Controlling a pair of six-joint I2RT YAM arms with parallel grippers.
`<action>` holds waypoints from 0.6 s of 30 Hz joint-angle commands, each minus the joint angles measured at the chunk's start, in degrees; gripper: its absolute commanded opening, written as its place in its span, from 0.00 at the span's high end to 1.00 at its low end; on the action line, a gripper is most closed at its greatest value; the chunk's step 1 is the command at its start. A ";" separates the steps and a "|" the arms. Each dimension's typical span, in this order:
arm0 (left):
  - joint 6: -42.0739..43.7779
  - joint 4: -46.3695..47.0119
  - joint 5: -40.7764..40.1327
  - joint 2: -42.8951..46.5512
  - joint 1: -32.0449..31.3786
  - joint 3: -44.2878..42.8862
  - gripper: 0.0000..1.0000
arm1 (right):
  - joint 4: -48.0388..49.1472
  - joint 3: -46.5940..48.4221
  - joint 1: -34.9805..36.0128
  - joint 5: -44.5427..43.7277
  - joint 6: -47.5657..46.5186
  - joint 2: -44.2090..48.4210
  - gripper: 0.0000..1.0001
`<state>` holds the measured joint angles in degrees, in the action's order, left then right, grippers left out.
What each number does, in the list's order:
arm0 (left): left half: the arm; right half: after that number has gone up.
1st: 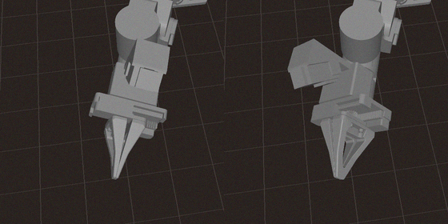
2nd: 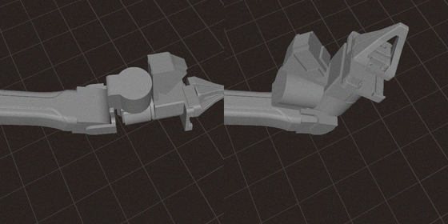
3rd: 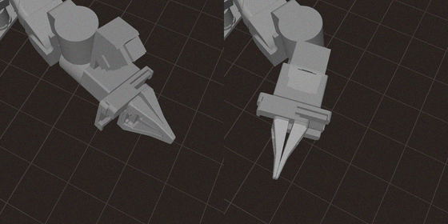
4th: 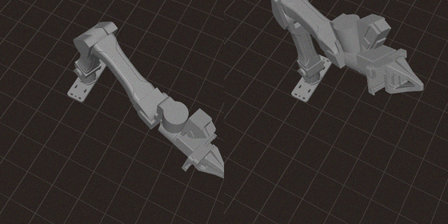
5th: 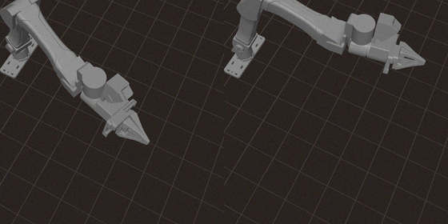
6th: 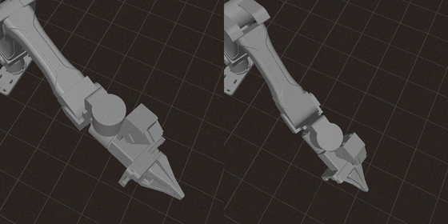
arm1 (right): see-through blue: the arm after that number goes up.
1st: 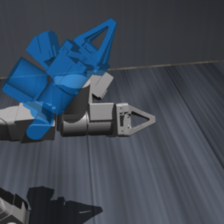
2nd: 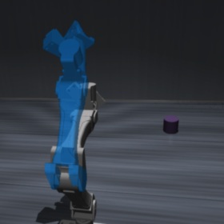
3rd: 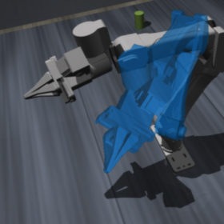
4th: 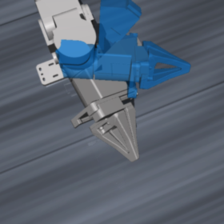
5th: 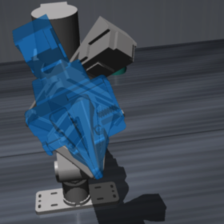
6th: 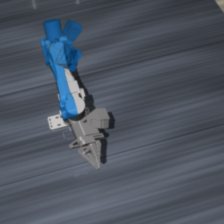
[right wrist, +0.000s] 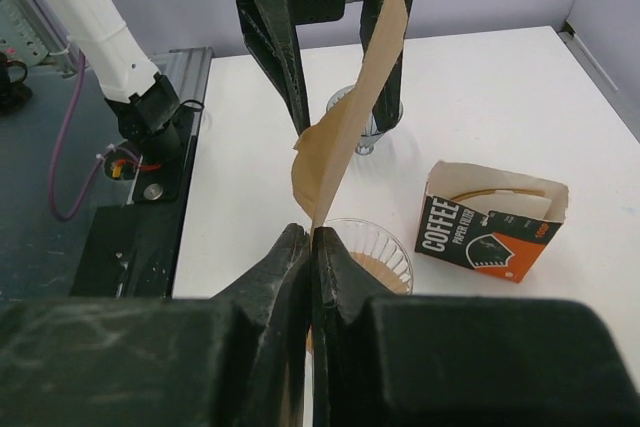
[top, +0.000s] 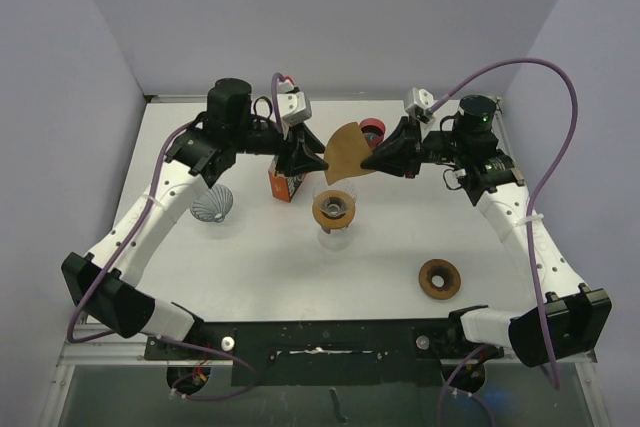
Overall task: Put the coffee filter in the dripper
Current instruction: Place the coffee filter in the coffee dripper.
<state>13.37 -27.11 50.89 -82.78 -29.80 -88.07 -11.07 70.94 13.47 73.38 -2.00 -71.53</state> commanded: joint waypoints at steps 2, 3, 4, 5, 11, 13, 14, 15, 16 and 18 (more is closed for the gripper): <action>-1.90 4.64 2.66 2.30 0.97 1.59 0.59 | 4.52 -0.49 -0.46 2.72 2.14 2.17 1.00; -2.43 5.28 2.92 2.42 1.12 1.98 0.59 | 4.95 -0.62 -0.47 2.91 2.51 2.18 1.00; -3.15 5.90 3.28 2.51 1.35 2.35 0.59 | 5.31 -0.67 -0.51 3.17 2.68 2.18 1.00; -3.81 6.58 3.89 2.61 1.56 2.73 0.59 | 5.57 -0.82 -0.48 3.40 2.92 2.18 1.00; -5.41 8.32 4.85 2.97 2.37 3.67 0.60 | 7.17 -1.08 -0.65 4.28 4.60 2.26 1.00; -5.74 8.90 5.14 3.08 2.67 3.95 0.60 | 7.31 -1.07 -0.72 4.46 4.79 2.37 1.00; -5.91 9.04 5.29 3.07 2.79 3.96 0.60 | 7.44 -1.14 -0.72 4.56 4.84 2.36 1.00; -6.12 9.23 5.39 3.07 2.88 4.01 0.60 | 7.54 -1.28 -0.72 4.67 4.92 2.42 1.00; -6.27 9.42 5.48 3.07 3.05 3.99 0.60 | 7.71 -1.39 -0.67 4.66 4.95 2.51 1.00; -6.48 9.56 5.70 3.15 3.25 4.00 0.59 | 7.81 -1.57 -0.77 4.66 4.91 2.68 1.00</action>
<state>8.10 -21.63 54.19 -82.28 -27.24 -83.85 -6.39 69.63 13.10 76.31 2.17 -71.13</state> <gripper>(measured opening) 0.407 0.025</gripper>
